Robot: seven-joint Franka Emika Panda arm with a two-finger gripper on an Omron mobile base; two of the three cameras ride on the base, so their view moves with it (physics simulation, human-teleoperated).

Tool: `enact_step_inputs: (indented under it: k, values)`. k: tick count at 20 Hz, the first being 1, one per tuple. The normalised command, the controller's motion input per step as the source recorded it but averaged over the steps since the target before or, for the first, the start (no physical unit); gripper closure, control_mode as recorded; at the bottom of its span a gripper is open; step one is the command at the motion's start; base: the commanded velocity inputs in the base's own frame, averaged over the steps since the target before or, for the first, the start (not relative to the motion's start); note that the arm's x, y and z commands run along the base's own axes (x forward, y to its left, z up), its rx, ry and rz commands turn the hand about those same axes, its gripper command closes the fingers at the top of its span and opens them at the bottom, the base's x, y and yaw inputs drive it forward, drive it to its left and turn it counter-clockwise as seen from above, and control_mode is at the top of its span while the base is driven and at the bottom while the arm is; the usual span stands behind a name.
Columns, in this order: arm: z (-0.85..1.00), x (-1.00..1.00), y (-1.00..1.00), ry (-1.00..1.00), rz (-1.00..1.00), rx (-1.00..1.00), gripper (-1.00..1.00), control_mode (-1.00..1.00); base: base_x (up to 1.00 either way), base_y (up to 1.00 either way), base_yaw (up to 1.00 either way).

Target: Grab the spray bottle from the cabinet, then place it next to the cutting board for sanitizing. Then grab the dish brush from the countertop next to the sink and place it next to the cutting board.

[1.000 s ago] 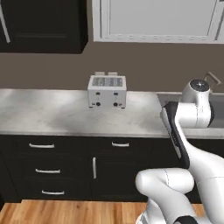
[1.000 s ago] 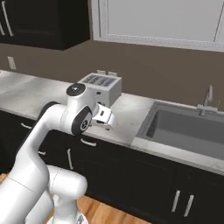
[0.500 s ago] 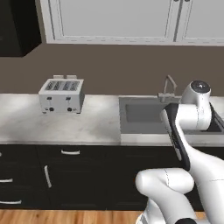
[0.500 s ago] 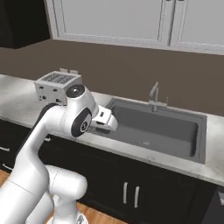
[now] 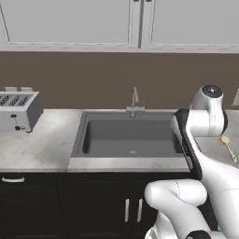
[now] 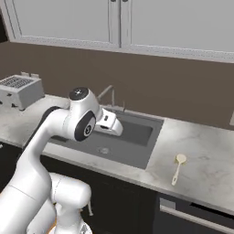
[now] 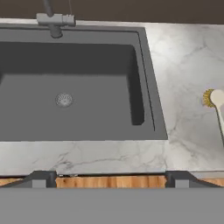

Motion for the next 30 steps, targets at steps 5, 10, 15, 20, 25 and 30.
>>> enact_step_inputs:
  k: [5,10,15,20,25,30]
  values:
    - [0.0,0.0,0.0,0.0,0.0,0.0,-1.0,1.0,-0.13,-0.99,-0.23]
    - [0.0,0.0,0.0,0.0,0.0,0.0,-1.0,1.0,0.0,-0.62,-0.25]
    - [0.0,0.0,0.0,0.0,0.0,0.0,-1.0,1.0,0.11,0.01,0.0]
    - [0.0,0.0,0.0,0.0,0.0,0.0,-1.0,1.0,0.18,0.21,-0.04]
    - [0.0,0.0,0.0,0.0,0.0,0.0,-1.0,1.0,0.08,0.38,-0.14]
    - [0.0,0.0,0.0,0.0,0.0,0.0,-1.0,1.0,0.15,0.33,-0.08]
